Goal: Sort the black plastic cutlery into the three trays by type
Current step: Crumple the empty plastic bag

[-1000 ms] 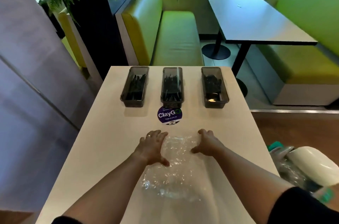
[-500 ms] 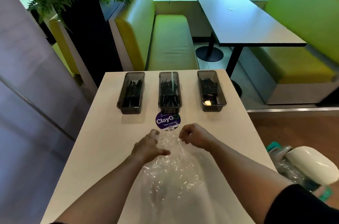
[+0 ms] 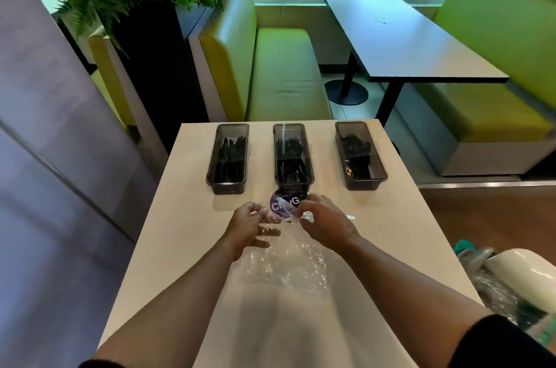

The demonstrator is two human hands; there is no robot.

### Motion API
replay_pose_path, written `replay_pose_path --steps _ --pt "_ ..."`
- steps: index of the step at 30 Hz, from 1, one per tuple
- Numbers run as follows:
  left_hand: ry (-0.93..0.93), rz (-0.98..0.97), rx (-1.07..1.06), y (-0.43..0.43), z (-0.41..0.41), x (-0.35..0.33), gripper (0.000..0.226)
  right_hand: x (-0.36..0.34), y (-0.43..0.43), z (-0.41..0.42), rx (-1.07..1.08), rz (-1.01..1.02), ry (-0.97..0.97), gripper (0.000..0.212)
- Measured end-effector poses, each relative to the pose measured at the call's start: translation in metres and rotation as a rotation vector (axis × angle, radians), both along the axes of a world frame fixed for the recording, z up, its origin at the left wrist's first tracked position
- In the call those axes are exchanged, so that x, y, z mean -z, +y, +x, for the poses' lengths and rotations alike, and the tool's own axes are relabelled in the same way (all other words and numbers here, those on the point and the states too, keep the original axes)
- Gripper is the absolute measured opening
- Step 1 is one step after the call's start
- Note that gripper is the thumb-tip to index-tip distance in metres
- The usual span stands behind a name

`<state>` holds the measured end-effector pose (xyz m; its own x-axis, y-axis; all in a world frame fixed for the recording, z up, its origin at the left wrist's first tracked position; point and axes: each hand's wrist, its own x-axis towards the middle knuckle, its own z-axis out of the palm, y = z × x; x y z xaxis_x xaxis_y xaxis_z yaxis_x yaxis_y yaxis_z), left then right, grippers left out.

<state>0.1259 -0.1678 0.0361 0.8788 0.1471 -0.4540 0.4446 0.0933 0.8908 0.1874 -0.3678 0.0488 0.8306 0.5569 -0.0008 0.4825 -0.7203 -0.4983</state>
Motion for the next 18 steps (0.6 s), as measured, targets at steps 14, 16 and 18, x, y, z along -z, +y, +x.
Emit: replay_pose_path --steps 14,16,18 --pt "-0.148 0.019 0.178 0.001 0.017 -0.027 0.019 0.004 0.003 0.003 0.151 0.064 0.259 0.029" --pt "-0.166 0.016 0.217 0.001 0.019 -0.028 0.019 0.0 0.0 0.005 0.166 0.111 0.299 0.034" --pt "-0.171 -0.017 0.273 -0.001 0.022 -0.03 0.026 -0.004 -0.004 0.008 0.135 0.097 0.323 0.027"
